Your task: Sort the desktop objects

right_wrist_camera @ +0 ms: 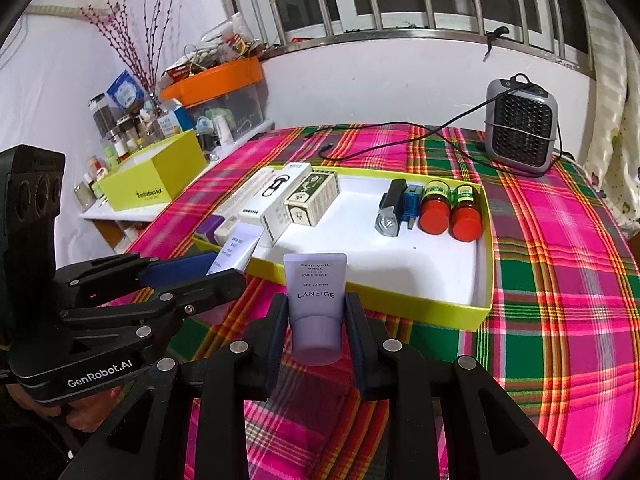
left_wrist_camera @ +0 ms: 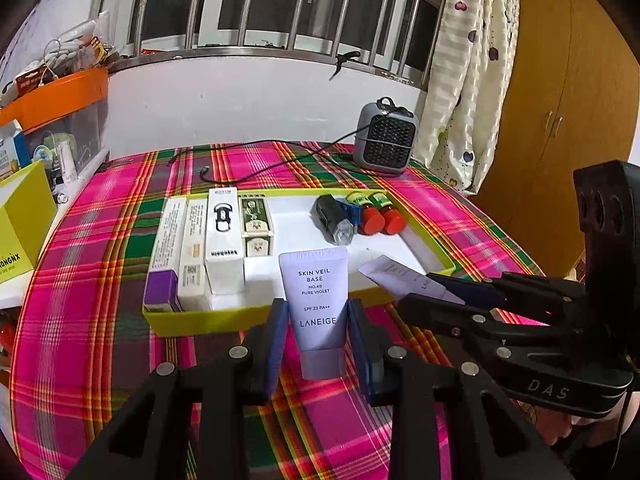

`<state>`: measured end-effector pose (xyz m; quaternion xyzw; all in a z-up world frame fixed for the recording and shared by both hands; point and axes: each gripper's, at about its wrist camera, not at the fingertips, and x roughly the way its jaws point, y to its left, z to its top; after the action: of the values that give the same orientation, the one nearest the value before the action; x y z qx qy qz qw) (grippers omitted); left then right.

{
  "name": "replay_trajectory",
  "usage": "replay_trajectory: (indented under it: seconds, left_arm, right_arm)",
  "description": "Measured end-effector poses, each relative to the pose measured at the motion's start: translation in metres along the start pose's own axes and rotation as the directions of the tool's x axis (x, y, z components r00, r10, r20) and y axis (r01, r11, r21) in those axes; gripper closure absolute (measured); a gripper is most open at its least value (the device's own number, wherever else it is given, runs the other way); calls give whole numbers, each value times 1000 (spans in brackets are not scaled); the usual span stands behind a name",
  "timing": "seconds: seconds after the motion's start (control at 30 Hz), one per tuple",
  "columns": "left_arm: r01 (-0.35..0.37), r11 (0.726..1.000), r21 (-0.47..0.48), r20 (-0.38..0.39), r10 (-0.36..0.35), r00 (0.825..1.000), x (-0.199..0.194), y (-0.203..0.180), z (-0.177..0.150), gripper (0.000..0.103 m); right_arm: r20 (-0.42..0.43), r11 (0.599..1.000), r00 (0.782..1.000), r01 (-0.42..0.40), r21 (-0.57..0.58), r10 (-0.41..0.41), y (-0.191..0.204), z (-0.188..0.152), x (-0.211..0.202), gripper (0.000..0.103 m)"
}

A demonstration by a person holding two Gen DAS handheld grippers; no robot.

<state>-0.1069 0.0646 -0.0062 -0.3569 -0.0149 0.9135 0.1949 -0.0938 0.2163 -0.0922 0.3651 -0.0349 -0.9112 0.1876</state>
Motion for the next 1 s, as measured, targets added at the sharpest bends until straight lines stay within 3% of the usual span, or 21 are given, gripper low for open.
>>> replay_trajectory:
  seconds: [0.63, 1.0]
  left_arm:
    - [0, 999, -39, 79, 3, 997, 12, 26, 37, 72]
    - [10, 998, -64, 118, -3, 993, 9, 44, 33, 72]
  right_arm:
    - [9, 999, 1000, -1, 47, 1, -6, 23, 21, 74]
    - [-3, 998, 1000, -2, 59, 2, -4, 38, 43, 74]
